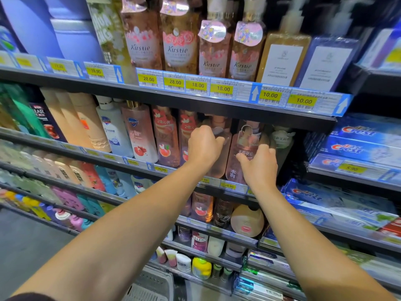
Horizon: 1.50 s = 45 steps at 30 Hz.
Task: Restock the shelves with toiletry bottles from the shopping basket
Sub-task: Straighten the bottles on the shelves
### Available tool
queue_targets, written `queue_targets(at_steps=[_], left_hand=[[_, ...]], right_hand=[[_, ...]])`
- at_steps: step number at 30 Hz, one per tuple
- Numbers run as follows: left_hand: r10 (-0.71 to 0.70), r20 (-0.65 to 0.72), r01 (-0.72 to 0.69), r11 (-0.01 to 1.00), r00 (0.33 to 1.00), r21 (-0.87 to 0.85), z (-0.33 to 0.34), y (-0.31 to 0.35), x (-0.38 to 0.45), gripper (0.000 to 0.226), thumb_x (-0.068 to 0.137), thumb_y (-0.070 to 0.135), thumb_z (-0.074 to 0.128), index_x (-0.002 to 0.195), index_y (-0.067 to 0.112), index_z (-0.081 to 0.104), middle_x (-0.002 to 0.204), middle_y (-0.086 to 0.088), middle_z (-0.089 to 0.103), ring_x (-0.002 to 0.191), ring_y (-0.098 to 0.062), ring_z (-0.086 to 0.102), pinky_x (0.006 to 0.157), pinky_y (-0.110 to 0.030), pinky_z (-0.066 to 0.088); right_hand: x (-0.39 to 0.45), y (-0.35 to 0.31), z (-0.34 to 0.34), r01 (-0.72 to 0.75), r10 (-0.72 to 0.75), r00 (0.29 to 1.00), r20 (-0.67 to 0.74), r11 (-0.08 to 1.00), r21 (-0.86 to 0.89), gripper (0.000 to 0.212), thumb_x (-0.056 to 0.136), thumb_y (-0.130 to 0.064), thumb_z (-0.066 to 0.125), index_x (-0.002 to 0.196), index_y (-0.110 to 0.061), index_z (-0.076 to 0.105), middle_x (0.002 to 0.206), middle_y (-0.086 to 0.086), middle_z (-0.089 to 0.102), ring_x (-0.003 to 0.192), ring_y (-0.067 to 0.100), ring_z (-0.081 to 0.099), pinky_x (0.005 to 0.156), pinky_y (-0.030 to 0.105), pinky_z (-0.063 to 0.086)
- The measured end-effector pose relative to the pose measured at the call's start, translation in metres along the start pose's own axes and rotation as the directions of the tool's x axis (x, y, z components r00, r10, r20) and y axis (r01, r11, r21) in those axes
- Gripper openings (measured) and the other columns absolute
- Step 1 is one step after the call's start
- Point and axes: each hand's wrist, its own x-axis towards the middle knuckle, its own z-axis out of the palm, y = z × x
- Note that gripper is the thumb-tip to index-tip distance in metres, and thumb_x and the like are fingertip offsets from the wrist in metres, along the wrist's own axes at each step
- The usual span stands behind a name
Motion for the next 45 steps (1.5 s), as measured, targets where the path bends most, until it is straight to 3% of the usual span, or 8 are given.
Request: queue_targets(at_steps=[5,8,11,18,22,27,37,45], left_hand=[[0.052,-0.018,-0.051,0.998,0.998,0.022,-0.006,-0.003,-0.007,0.027,0.087,0.034,0.065,0.084,0.016,0.045,0.094,-0.012,0.065,0.094,-0.032,0.062,0.08,-0.041,0.049],[0.119,-0.137,-0.119,0.993,0.983,0.006,-0.01,-0.01,-0.021,0.035,0.088,0.034,0.066,0.107,0.008,0.051,0.108,-0.004,0.055,0.099,-0.027,0.056,0.077,-0.035,0.041],[0.208,-0.195,-0.234,0.964,0.959,-0.125,-0.006,-0.012,-0.043,0.047,0.088,0.027,0.065,0.132,0.018,0.049,0.123,0.004,0.052,0.078,-0.007,0.06,0.083,-0.033,0.048],[0.34,0.09,-0.34,0.94,0.936,-0.016,0.034,-0.003,-0.062,0.073,0.089,0.028,0.065,0.149,0.017,0.024,0.149,0.0,0.027,0.094,-0.026,0.063,0.086,-0.045,0.051],[0.35,0.05,-0.352,0.936,0.936,0.033,0.044,0.007,-0.057,0.067,0.087,0.031,0.068,0.139,0.015,0.027,0.134,-0.004,0.033,0.092,-0.03,0.062,0.077,-0.045,0.053],[0.341,-0.018,-0.339,0.939,0.94,0.052,0.052,0.02,-0.046,0.04,0.084,0.032,0.07,0.1,0.017,0.036,0.097,0.0,0.039,0.092,-0.034,0.055,0.068,-0.036,0.038],[0.206,-0.04,-0.199,0.972,0.978,0.123,0.061,0.026,-0.034,0.041,0.083,0.043,0.071,0.088,0.019,0.037,0.092,-0.004,0.046,0.09,-0.035,0.058,0.071,-0.038,0.043],[0.227,-0.071,-0.214,0.964,0.971,0.156,0.06,0.025,-0.035,0.041,0.085,0.04,0.071,0.085,0.022,0.034,0.085,0.003,0.038,0.088,-0.036,0.061,0.067,-0.034,0.036]], right_hand=[[-0.005,0.004,-0.006,0.031,-0.027,0.998,-0.054,0.997,0.076,0.045,0.083,-0.034,0.074,0.108,-0.008,0.048,0.107,0.007,0.045,0.088,0.027,0.058,0.072,0.039,0.05],[-0.011,0.015,-0.012,0.121,-0.098,0.985,-0.144,0.979,0.162,0.05,0.082,-0.029,0.075,0.116,-0.009,0.045,0.117,0.005,0.043,0.065,0.007,0.056,0.059,0.021,0.039],[-0.017,0.032,-0.017,0.087,-0.045,0.984,-0.171,0.966,0.242,0.057,0.085,-0.027,0.07,0.129,-0.008,0.041,0.133,0.004,0.039,0.057,0.004,0.054,0.063,0.025,0.041],[-0.018,0.046,-0.016,0.01,0.03,0.989,-0.144,0.964,0.265,0.06,0.087,-0.028,0.068,0.134,-0.008,0.037,0.14,0.004,0.036,0.057,0.0,0.057,0.064,0.028,0.045],[-0.013,0.049,-0.01,-0.067,0.095,0.99,-0.103,0.966,0.25,0.076,0.088,-0.029,0.066,0.148,-0.008,0.024,0.142,0.008,0.037,0.067,0.003,0.06,0.074,0.033,0.049],[0.004,0.049,-0.008,-0.153,0.181,0.979,-0.094,0.956,0.252,0.081,0.086,-0.022,0.07,0.15,-0.005,0.024,0.134,0.018,0.049,0.118,0.033,0.053,0.089,0.034,0.044],[0.017,0.055,0.001,-0.267,0.284,0.957,-0.049,0.936,0.228,0.042,0.085,-0.008,0.066,0.122,-0.004,0.048,0.111,0.018,0.062,0.101,0.035,0.063,0.082,0.042,0.055],[0.01,0.055,0.003,-0.268,0.308,0.946,-0.099,0.918,0.293,0.058,0.083,-0.016,0.071,0.133,-0.007,0.042,0.125,0.018,0.056,0.116,0.037,0.055,0.093,0.044,0.047]])
